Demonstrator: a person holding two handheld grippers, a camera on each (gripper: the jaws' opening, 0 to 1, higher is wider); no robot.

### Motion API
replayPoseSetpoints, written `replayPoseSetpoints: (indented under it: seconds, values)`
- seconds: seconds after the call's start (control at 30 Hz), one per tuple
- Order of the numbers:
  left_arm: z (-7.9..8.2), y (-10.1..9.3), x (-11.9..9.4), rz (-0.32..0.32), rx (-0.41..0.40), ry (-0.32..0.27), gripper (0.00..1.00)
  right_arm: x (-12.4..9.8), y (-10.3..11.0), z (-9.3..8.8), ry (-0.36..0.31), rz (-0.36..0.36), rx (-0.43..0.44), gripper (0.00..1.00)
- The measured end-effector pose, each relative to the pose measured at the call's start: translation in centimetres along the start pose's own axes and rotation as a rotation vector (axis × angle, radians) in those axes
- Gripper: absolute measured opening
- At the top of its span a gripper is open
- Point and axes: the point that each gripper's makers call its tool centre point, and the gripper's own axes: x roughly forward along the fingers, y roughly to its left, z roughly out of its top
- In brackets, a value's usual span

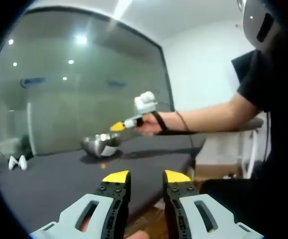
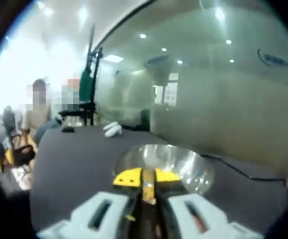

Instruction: Pick up the QQ candy scattered on the table and place it into the stainless steel bowl on the table

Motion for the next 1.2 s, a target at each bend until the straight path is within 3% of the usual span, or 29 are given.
replayPoseSetpoints:
  seconds: [0.13, 0.37, 0.5, 0.6, 0.7, 1.2]
  values:
    - [0.3, 0.3, 0.0, 0.006, 0.0, -0.006, 0.28, 1.6, -0.7, 0.4, 0.018, -0.018, -0.025, 0.09]
    - [0.1, 0.4, -0.1, 0.009, 0.0, 0.0, 0.28, 3.3, -2.0, -0.1, 0.022, -0.067, 0.028, 0.1]
    - [-0.1, 0.5, -0.3, 0.015, -0.003, 0.003, 0.28, 3.3, -2.2, -0.1, 0.015, -0.071, 0.041, 0.11]
    - [-0.3, 0.8, -0.5, 0.028, -0.008, 0.006, 0.28, 3.1, -1.9, -0.5, 0.01, -0.05, 0.05, 0.17]
    - [-0.3, 1.0, -0.4, 0.037, -0.013, 0.005, 0.28, 2.7, -2.1, -0.9, 0.009, -0.071, 0.022, 0.14]
    - [-0.2, 0.5, 0.0, 0.016, -0.006, 0.005, 0.28, 1.6, -0.1, 0.5, -0.041, 0.006, -0.002, 0.14]
